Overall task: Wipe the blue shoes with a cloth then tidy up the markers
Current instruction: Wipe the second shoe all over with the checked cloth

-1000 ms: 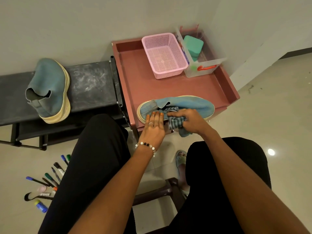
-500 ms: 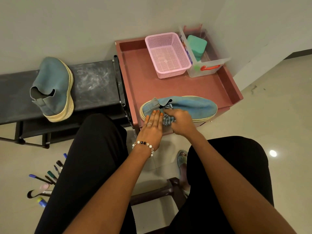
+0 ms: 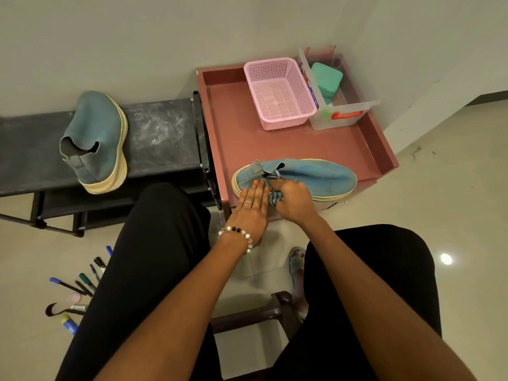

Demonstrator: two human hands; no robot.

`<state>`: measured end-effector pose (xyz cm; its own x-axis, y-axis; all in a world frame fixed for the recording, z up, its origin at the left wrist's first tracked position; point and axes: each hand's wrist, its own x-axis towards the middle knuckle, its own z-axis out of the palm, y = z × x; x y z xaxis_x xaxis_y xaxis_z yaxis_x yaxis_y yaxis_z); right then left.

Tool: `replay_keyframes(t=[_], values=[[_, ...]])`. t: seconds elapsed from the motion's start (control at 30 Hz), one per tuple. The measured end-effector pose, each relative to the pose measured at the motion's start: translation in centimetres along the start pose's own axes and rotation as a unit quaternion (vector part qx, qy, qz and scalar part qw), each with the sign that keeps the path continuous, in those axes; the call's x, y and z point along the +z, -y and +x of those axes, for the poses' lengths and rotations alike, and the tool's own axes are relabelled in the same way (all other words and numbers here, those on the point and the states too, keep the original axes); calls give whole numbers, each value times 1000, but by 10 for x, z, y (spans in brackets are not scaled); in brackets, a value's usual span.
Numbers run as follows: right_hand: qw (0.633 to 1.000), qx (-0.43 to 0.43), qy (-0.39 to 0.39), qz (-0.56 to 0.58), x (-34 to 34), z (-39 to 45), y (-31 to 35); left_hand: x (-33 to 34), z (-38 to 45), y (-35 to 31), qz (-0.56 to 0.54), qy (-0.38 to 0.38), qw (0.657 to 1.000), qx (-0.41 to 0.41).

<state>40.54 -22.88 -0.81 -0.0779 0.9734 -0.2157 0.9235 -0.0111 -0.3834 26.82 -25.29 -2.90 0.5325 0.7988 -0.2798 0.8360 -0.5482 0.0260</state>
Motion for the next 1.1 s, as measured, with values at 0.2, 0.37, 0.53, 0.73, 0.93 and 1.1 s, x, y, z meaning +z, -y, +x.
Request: replay_keyframes(t=[0.2,0.37,0.53,0.73,0.93,1.1], values=[[990,19,42,132,-29,-22,-57,3,1,5,-1,-13,1000,11],[996,85,-41,-2,-11,-20,-35,4,3,1,-6,-17,1000,-2],[999,11,-18,-35,-2,-10,10,2,5,1,-14,2,1000,-6],[996,-60,42,45,-13,-19,-22,0,4,-2,-6,1,1000,-1],[998,32,31,43,-38,-50,-99,-1,11,-4,-22,-3,1000,-20],[995,91,-13,-32,-20,-40,-85,-8,18,-4,-28,0,999,-28]])
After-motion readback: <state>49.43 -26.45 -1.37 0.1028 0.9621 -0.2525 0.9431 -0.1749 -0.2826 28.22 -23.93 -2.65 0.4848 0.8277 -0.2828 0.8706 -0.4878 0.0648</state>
